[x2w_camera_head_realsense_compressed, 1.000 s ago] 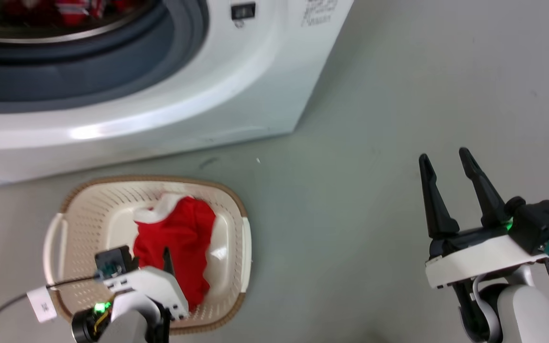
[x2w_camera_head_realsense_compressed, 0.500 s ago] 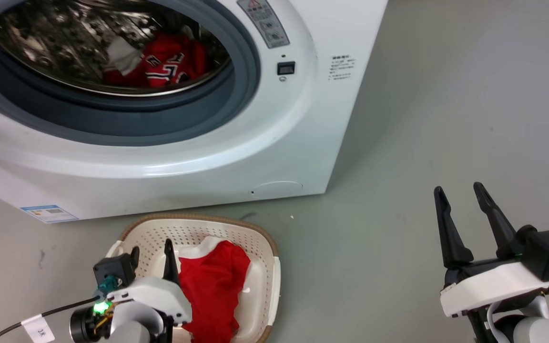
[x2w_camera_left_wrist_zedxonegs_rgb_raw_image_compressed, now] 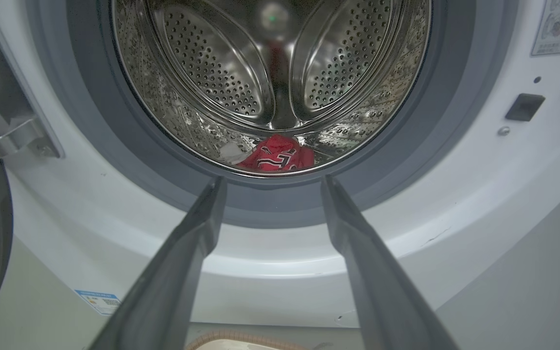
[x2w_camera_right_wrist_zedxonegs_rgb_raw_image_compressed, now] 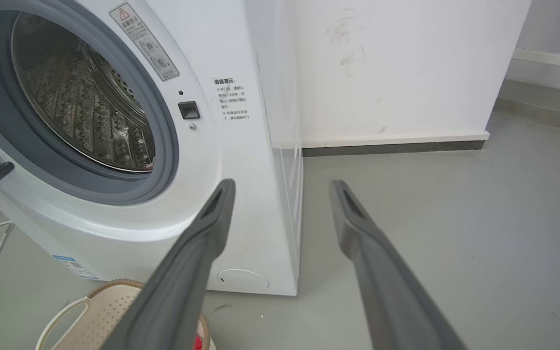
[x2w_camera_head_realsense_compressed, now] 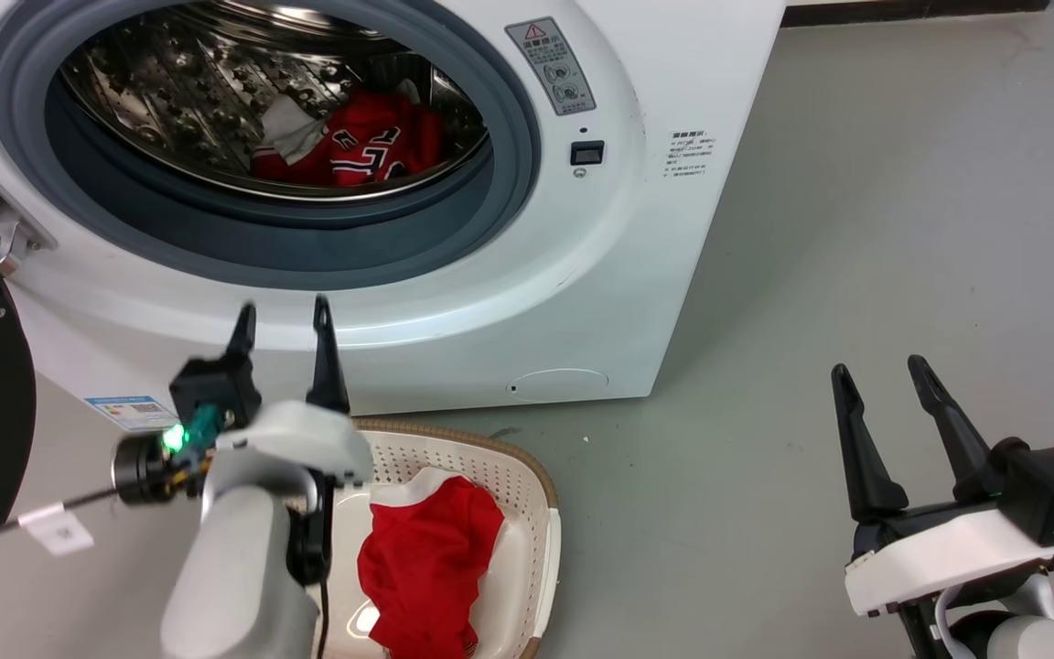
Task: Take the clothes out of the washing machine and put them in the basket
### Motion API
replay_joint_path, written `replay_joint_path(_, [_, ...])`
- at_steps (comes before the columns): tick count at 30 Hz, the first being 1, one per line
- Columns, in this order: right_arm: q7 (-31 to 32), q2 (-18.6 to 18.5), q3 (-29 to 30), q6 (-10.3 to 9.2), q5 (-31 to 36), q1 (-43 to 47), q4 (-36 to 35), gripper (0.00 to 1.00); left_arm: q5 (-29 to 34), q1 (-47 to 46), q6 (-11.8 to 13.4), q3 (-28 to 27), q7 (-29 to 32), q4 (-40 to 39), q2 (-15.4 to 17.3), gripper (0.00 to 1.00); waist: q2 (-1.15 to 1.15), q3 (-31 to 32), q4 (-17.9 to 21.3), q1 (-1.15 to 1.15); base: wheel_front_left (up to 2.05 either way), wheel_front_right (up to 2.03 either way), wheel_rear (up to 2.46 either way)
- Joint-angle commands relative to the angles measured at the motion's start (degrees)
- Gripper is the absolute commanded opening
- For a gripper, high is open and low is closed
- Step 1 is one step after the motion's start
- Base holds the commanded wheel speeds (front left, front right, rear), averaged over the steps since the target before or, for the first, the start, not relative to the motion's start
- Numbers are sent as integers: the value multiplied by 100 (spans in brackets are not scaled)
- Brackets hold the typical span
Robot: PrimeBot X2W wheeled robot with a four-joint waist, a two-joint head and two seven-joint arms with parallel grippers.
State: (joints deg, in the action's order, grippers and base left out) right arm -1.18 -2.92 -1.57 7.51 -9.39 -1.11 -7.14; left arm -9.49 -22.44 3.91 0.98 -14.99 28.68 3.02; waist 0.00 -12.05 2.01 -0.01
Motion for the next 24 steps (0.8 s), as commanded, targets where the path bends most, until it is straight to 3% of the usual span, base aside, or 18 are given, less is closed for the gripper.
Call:
replay_joint_path(1, [-5,9,-6,-4,25,41,-31,100,88,-247,-45,22,-26,4,52,100,0,-16,-4,1,0,0,0])
replay_joint_path(6, [38,9,-99,-4,11,-59,-34,100,167,-1313,-226,98,107,805,327,100,0,-237,174,1,0,0,0])
replay_joint_path(12, [-46,10,-191,-4,-65,-225,38,100,167,-2204,-273,77,458,1629,645,100,0,-639,509,1,0,0,0])
replay_joint_path(24, [-304,11,-456,-4,-226,-657,198,100,274,-3996,-381,118,1221,2638,1525,100,0,-1936,1120,1,0,0,0])
